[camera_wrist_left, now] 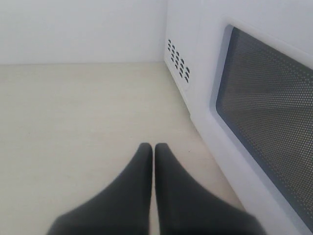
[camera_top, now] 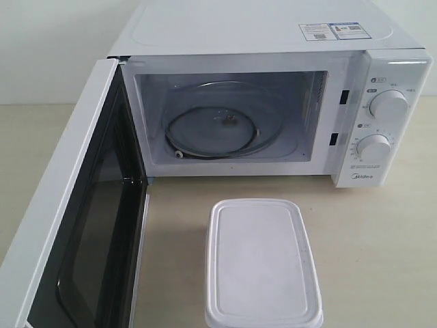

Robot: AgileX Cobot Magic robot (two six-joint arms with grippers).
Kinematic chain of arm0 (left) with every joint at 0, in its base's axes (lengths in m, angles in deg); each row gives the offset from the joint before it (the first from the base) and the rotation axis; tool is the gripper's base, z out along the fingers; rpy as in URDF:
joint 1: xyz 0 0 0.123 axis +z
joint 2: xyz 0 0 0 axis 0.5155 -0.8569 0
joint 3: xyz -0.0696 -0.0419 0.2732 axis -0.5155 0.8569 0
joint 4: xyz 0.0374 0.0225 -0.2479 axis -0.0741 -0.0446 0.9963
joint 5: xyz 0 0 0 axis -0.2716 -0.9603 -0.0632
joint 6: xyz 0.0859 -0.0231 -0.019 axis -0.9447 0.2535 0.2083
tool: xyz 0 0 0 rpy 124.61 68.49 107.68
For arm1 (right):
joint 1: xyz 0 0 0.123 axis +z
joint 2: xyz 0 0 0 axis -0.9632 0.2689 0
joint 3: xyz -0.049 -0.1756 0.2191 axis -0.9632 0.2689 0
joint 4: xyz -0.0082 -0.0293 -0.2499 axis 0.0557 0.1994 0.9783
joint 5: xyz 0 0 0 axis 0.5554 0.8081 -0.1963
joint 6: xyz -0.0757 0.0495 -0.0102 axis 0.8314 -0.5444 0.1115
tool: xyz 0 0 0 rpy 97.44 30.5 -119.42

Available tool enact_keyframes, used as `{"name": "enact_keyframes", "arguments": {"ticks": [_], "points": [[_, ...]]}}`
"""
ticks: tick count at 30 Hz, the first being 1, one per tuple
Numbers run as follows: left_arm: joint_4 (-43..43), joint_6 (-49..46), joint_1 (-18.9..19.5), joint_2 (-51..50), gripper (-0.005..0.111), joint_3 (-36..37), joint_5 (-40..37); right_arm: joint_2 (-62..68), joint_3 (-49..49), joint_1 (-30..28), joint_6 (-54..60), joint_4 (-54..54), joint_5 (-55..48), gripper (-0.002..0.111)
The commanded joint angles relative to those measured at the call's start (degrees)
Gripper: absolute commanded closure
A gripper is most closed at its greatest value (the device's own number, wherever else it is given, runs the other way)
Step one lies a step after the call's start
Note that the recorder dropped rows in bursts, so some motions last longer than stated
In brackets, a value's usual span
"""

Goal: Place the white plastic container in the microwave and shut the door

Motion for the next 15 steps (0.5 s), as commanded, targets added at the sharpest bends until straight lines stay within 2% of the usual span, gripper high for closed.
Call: {"name": "enact_keyframes", "arguments": {"ticks": [1,4,9,12,15], "points": [[0.02,-0.19,0.13,0.21,0.103,0.20,0.05,12.51,-8.16,0.04,-0.91,0.02,-28.88,0.108],[0.02,-0.19,0.13,0.21,0.103,0.20,0.05,21.52,-8.87,0.04,-0.97,-2.81,-39.87,0.108],[0.02,-0.19,0.13,0.21,0.103,0.20,0.05,32.75,-8.87,0.04,1.68,-4.55,-49.84,0.108],[0.02,-0.19,0.13,0.21,0.103,0.20,0.05,37.64,-8.87,0.04,10.44,-6.29,-54.63,0.108],[0.02,-0.19,0.13,0.21,0.103,0.20,0.05,42.91,-8.87,0.04,21.88,-14.81,-59.83,0.108]]}}
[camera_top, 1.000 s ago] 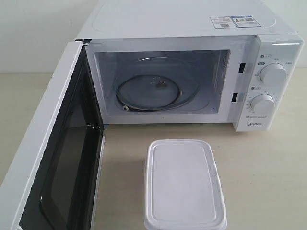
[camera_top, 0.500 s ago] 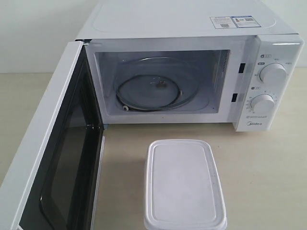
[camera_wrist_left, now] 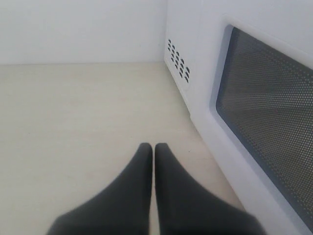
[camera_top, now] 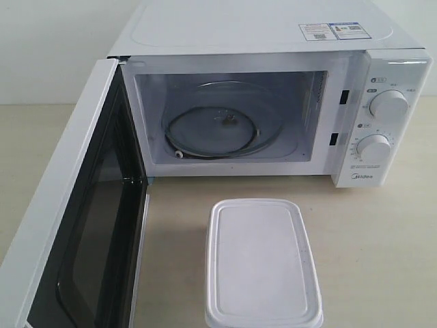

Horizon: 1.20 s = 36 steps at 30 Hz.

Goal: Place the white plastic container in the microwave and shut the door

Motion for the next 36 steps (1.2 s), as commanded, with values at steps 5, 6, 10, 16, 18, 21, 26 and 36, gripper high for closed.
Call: {"name": "enact_keyframes", "arguments": {"ticks": [5,6,10,16,18,21,26,36], "points": [[0.02,-0.19,0.13,0.21,0.103,0.20,0.05,13.06,-0.53,0.04,35.03,-32.75,-15.27,0.108],[0.02,-0.19,0.13,0.21,0.103,0.20,0.05,14.27,0.03,0.04,39.14,-37.71,-16.92,0.108],[0.02,-0.19,0.13,0.21,0.103,0.20,0.05,17.57,3.82,0.04,52.47,-51.34,-18.70,0.108],[0.02,-0.19,0.13,0.21,0.103,0.20,0.05,24.01,7.90,-0.08,60.28,-57.84,-18.03,0.108],[0.02,-0.19,0.13,0.21,0.103,0.20,0.05,26.71,8.01,-0.08,61.74,-57.72,-18.45,0.108],[0.02,-0.19,0.13,0.21,0.103,0.20,0.05,30.29,8.13,-0.08,62.03,-57.69,-17.91,0.108],[0.02,-0.19,0.13,0.21,0.103,0.20,0.05,36.82,8.13,-0.21,63.00,-57.69,-13.31,0.108],[0.02,-0.19,0.13,0.21,0.103,0.20,0.05,45.64,9.52,-8.47,70.19,-61.48,-16.44,0.108]]}}
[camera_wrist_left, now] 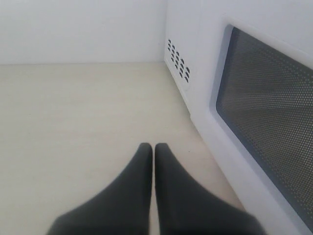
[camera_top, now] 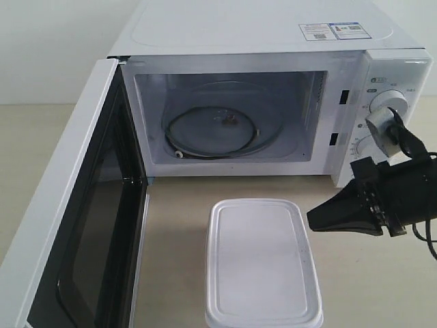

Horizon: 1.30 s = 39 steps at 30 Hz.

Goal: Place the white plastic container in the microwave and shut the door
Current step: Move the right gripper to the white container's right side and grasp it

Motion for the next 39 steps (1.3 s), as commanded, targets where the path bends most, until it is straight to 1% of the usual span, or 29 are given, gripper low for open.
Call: {"name": "enact_keyframes", "arguments": {"ticks": [1,6,8,10,13,14,15,16,19,25,29,39], "points": [[0.02,-0.19,0.13,0.21,0.103,0.20,0.05,2.37,1.31,-1.01,3.21,-1.44,1.35,0.108],[0.02,-0.19,0.13,0.21,0.103,0.20,0.05,4.37,1.36,-1.01,4.11,-1.44,1.50,0.107],[0.02,-0.19,0.13,0.21,0.103,0.20,0.05,4.40,1.36,-1.01,4.60,-1.44,1.97,0.101],[0.02,-0.19,0.13,0.21,0.103,0.20,0.05,4.40,1.36,-1.01,4.60,-1.44,2.33,0.090],[0.02,-0.19,0.13,0.21,0.103,0.20,0.05,4.40,1.86,-1.01,4.44,-1.47,3.59,0.063],[0.02,-0.19,0.13,0.21,0.103,0.20,0.05,4.40,2.12,-1.01,4.44,-1.47,4.35,0.056],[0.02,-0.19,0.13,0.21,0.103,0.20,0.05,4.40,2.42,-1.01,4.16,-1.60,5.42,0.051],[0.02,-0.19,0.13,0.21,0.103,0.20,0.05,4.40,2.67,-1.01,3.90,-1.60,6.61,0.050],[0.02,-0.19,0.13,0.21,0.103,0.20,0.05,4.40,3.04,0.42,3.76,-1.56,8.89,0.051],[0.02,-0.19,0.13,0.21,0.103,0.20,0.05,4.40,3.04,4.46,3.78,-1.56,11.31,0.052],[0.02,-0.19,0.13,0.21,0.103,0.20,0.05,4.40,3.04,5.21,3.78,-1.56,13.66,0.052],[0.02,-0.19,0.13,0.21,0.103,0.20,0.05,5.85,3.04,5.62,4.44,-3.52,14.35,0.052]]}}
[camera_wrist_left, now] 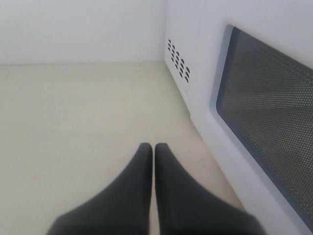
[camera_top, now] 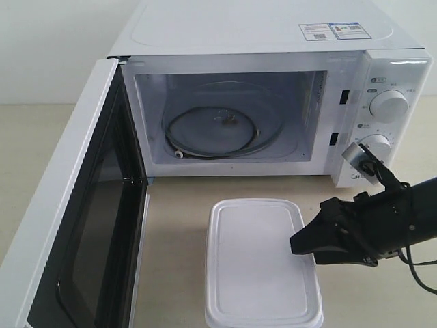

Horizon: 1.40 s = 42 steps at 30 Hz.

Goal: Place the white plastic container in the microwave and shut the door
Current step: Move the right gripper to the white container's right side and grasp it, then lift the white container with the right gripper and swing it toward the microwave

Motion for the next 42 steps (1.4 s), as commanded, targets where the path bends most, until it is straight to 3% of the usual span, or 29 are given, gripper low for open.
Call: {"name": "enact_keyframes", "arguments": {"ticks": [1,13,21,25,32,42], "points": [[0.02,-0.19,0.13,0.21,0.103,0.20,0.05,2.07,0.20,0.03,0.74,-0.95,0.07,0.052],[0.02,-0.19,0.13,0.21,0.103,0.20,0.05,5.07,0.20,0.03,4.75,-4.23,-2.09,0.056],[0.02,-0.19,0.13,0.21,0.103,0.20,0.05,5.07,0.20,0.03,5.66,-3.38,-2.20,0.082],[0.02,-0.19,0.13,0.21,0.103,0.20,0.05,5.07,0.20,0.03,7.64,-3.38,-2.82,0.109],[0.02,-0.19,0.13,0.21,0.103,0.20,0.05,3.17,0.20,0.03,6.21,-3.89,-3.46,0.108],[0.02,-0.19,0.13,0.21,0.103,0.20,0.05,-15.58,5.95,0.03,2.69,-9.24,-0.49,0.108]]}}
